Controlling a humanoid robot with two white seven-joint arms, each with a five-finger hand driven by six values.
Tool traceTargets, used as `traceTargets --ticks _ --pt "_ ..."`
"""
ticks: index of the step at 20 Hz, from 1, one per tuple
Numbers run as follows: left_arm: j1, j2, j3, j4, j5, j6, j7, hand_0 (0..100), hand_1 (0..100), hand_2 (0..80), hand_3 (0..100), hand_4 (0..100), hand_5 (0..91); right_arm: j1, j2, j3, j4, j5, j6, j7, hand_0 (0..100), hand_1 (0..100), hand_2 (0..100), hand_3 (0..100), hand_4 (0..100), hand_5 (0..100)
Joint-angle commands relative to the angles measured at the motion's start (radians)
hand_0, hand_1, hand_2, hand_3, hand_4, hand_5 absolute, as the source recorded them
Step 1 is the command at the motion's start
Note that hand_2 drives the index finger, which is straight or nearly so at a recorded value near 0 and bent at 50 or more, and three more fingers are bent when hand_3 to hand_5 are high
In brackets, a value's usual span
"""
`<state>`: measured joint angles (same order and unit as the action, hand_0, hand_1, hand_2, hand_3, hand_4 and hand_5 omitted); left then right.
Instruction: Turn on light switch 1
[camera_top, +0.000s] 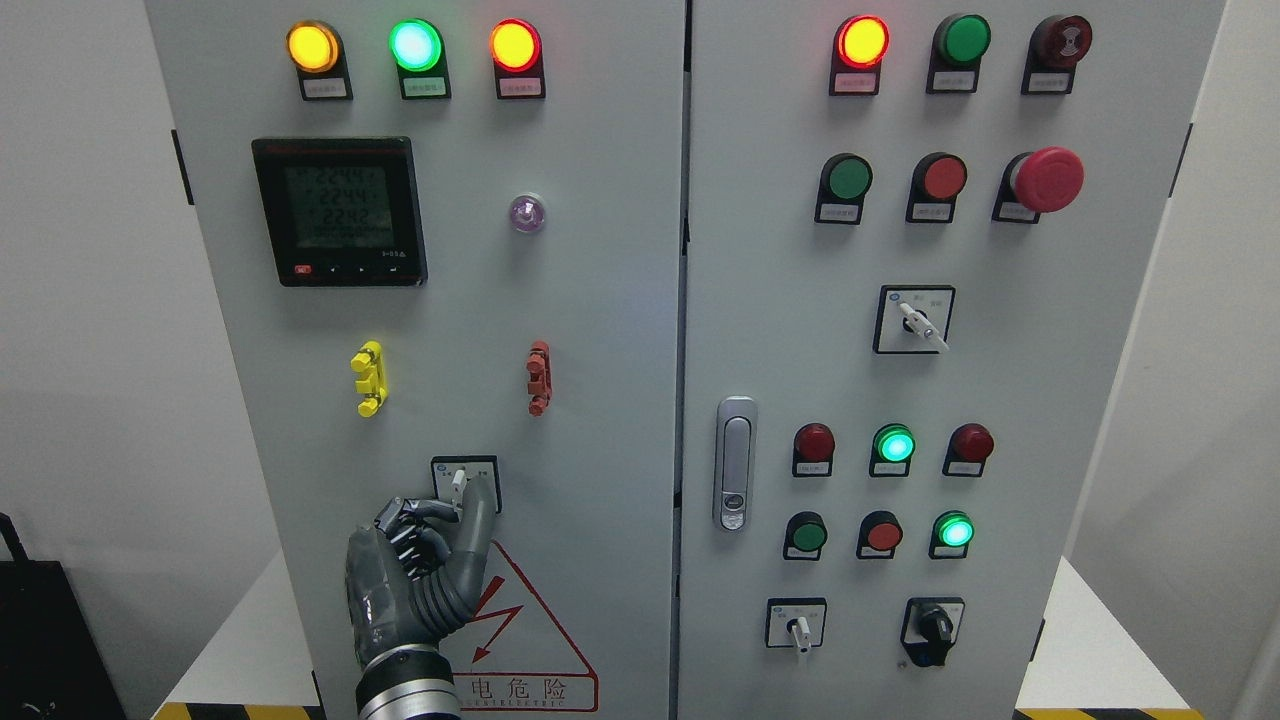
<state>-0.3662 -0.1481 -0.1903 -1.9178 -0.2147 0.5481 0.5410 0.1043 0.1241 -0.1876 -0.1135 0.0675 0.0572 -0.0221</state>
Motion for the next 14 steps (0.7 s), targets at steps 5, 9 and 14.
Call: traceTargets --ticks 5,9,14 --pt "0.0 -0.001 0.0 0.0 0.0 0.0 0.002 25 47 62.3 100 100 87.7 0.0 0.0 0.0 0.0 0.0 0.0 0.001 0 0 0 0 0 0" --pt "0.0 -0.001 0.002 0.002 0.0 0.0 0.002 27 46 62.3 100 100 87.6 0.0 0.0 -0.001 0.0 0.0 0.0 0.001 0 0 0 0 0 0" --pt "0.0 -0.001 0.0 0.002 0.002 0.0 0.002 30 45 62.3 100 100 87.6 0.0 0.0 0.0 0.0 0.0 0.0 0.001 0 0 0 0 0 0"
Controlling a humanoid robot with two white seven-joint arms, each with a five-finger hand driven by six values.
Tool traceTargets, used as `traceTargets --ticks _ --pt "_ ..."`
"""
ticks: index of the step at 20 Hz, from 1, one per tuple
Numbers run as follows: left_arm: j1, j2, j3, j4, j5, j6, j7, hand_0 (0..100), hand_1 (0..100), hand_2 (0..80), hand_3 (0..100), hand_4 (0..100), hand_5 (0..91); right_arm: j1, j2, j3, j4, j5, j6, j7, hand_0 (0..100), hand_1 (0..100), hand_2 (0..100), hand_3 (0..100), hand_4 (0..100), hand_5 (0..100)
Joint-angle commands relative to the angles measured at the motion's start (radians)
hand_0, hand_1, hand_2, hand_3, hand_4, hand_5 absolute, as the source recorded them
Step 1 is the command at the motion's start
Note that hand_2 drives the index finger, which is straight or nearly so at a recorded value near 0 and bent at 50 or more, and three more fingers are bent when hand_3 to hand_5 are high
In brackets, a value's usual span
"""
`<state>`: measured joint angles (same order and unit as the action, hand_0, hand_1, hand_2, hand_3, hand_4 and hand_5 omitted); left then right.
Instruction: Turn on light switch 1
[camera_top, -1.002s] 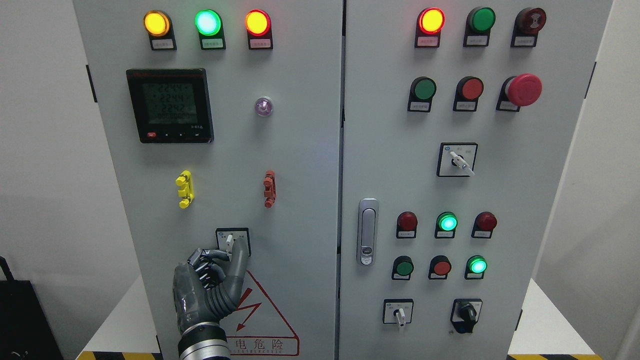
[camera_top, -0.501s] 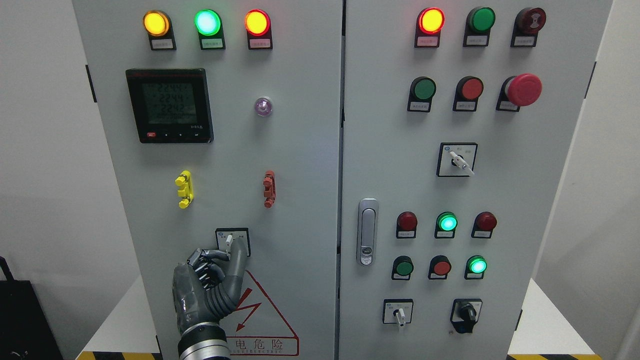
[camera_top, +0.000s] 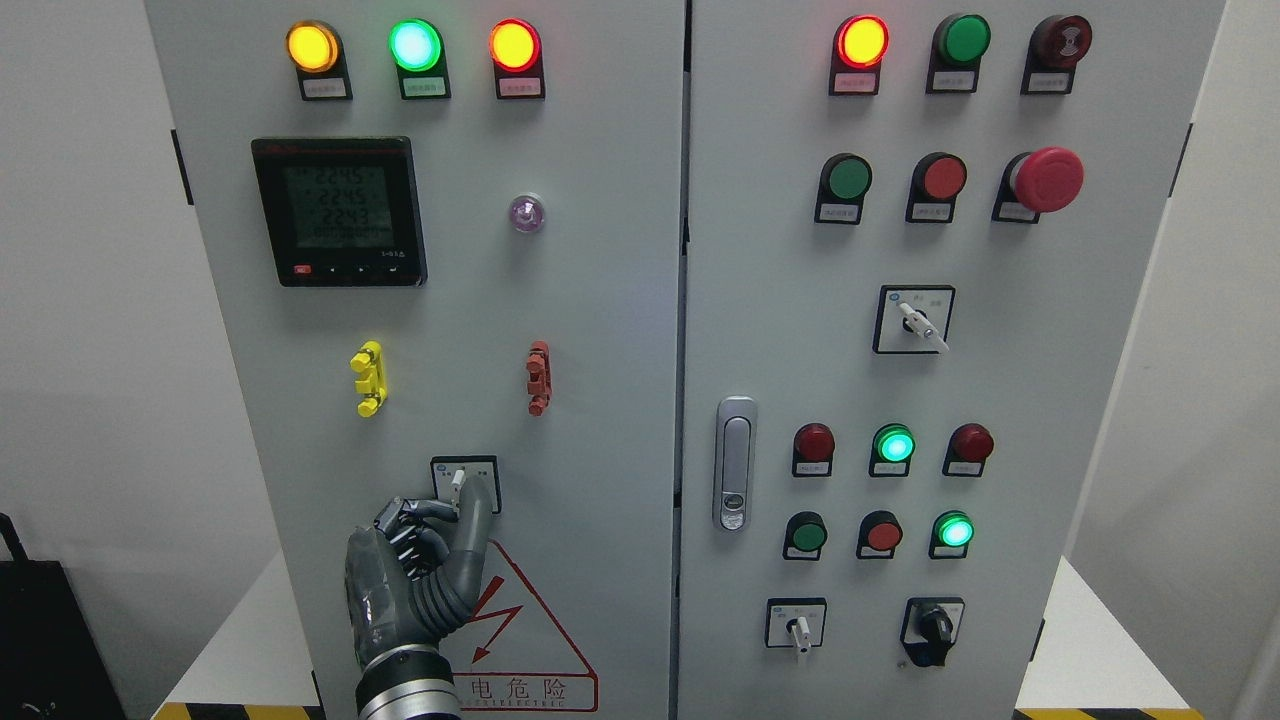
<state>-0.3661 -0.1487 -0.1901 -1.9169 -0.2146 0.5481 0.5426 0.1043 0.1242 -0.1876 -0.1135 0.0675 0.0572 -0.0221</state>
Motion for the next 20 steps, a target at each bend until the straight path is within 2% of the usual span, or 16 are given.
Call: traceTargets --ticks 1,20 --pt "0.001 0.0 0.0 0.001 0.001 0.0 0.0 30 45 62.3 100 100 87.6 0.0 0.0 0.0 0.0 0.0 0.0 0.001 0 0 0 0 0 0" --pt "-0.004 0.0 0.0 0.001 0.004 0.0 0.0 37 39 62.1 100 100 87.6 0.0 0.0 0.0 0.0 0.0 0.0 0.001 0 0 0 0 0 0"
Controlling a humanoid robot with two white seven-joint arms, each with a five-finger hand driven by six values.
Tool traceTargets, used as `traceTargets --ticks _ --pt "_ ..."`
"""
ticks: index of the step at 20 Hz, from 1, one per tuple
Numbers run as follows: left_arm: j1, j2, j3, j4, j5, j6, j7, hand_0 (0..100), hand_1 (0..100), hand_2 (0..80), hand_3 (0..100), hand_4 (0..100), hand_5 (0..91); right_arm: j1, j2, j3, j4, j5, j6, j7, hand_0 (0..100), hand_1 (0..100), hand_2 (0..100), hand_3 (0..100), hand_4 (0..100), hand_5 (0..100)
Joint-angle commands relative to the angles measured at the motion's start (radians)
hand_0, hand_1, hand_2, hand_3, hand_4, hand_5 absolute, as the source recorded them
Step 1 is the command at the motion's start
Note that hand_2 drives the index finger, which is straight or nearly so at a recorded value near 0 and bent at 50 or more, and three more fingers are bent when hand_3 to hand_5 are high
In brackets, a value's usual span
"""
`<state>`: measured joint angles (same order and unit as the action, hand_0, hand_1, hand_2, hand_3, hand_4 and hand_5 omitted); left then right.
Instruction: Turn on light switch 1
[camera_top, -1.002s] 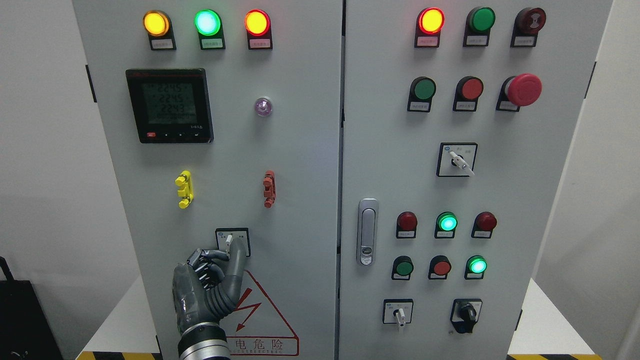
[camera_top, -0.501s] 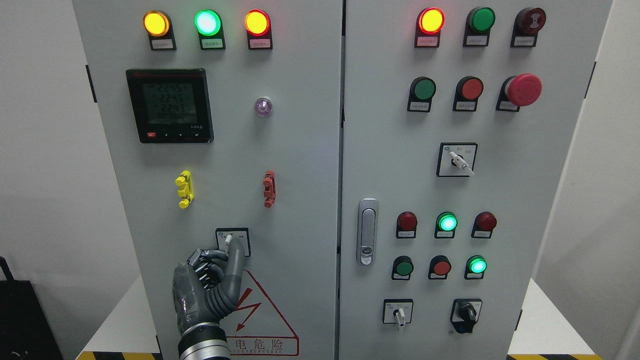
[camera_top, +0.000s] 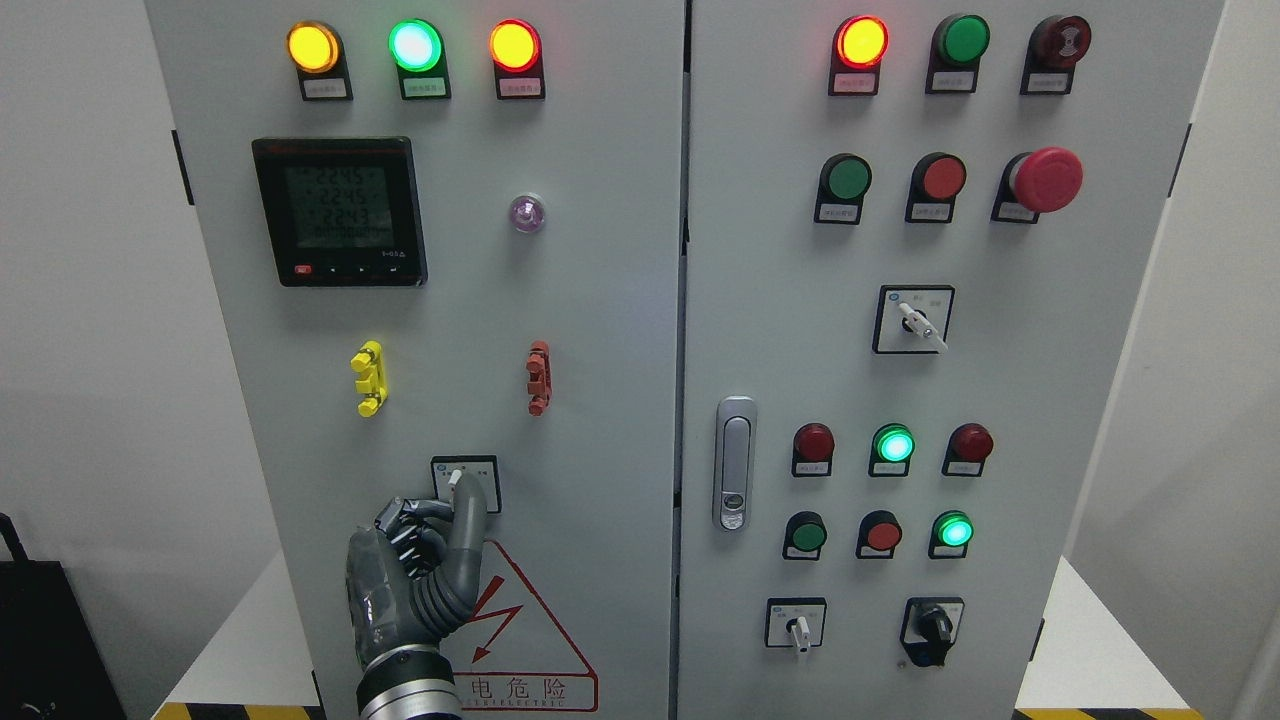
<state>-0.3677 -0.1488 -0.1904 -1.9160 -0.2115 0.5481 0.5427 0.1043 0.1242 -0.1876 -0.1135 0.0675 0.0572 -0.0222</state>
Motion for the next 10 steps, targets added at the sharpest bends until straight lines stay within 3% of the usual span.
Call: traceTargets --ticks 1,10 --pt "0.0 0.0 -0.001 0.002 0.003 0.0 0.0 37 38 62.1 100 100 87.7 0.0 0.0 -0.001 0.0 0.0 0.0 0.001 0 0 0 0 0 0" --pt "0.0 0.0 -0.004 0.005 0.004 0.0 0.0 39 35 62.1 100 100 87.7 0.0 0.0 -0.001 0.0 0.0 0.0 0.001 0 0 0 0 0 0"
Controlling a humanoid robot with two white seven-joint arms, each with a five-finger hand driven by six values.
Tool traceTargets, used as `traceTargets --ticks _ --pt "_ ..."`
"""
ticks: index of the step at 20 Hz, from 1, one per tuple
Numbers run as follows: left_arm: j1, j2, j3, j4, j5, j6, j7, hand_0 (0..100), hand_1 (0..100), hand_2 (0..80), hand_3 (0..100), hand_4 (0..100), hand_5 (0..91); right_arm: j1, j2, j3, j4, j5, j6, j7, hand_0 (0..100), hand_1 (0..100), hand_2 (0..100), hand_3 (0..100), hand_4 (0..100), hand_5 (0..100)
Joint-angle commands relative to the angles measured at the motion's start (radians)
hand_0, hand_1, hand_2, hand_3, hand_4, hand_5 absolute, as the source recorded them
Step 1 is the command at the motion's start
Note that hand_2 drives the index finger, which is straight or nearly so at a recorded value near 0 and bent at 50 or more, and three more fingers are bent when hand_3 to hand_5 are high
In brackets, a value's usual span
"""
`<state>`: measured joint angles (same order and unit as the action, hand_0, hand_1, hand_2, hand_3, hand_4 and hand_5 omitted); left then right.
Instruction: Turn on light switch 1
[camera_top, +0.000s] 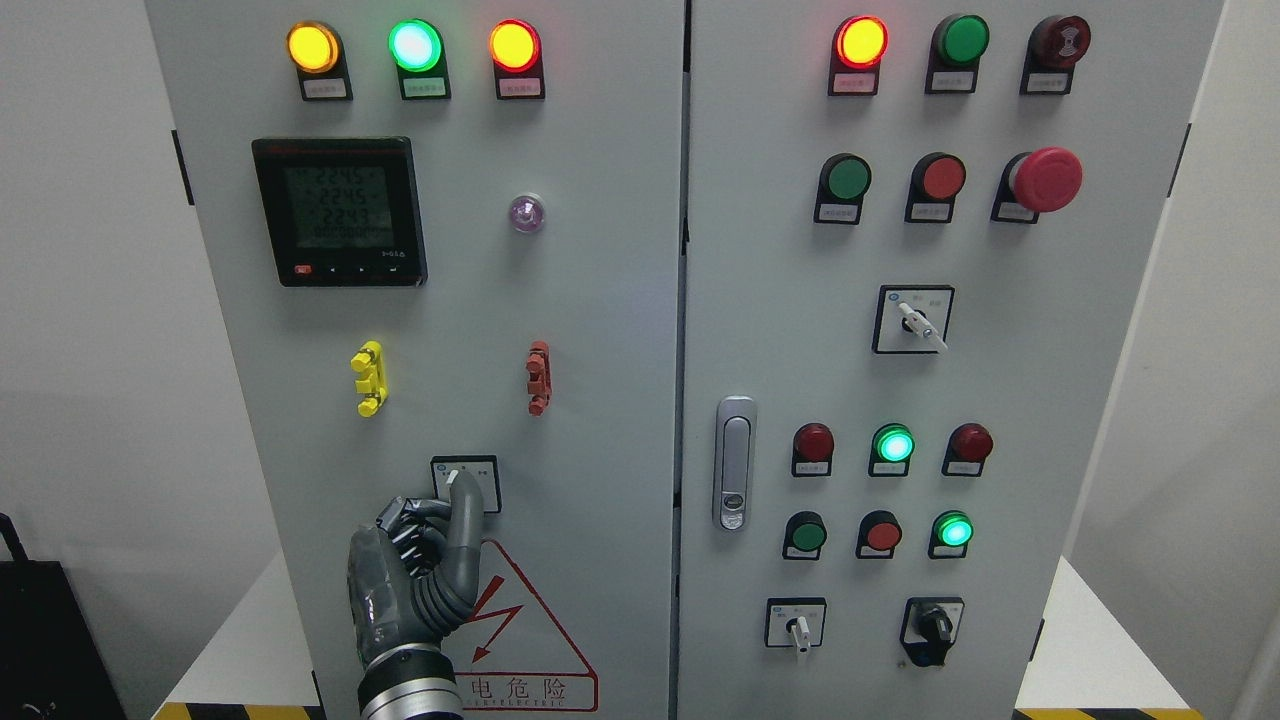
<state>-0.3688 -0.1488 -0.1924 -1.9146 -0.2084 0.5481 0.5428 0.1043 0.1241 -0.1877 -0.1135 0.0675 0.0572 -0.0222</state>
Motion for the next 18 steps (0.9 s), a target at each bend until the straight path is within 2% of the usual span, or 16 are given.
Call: traceTargets --ticks 1,18 --pt "0.001 0.0 -0.002 0.003 0.001 -0.001 -0.001 39 35 62.2 100 100 87.7 0.0 -0.001 0.001 0.0 0.0 0.0 0.001 0 0 0 0 0 0" --pt "-0.004 0.0 -0.004 0.011 0.003 -0.002 -0.006 43 33 62.5 100 100 87.7 0.0 -0.001 0.001 0.0 0.0 0.0 0.001 0 0 0 0 0 0"
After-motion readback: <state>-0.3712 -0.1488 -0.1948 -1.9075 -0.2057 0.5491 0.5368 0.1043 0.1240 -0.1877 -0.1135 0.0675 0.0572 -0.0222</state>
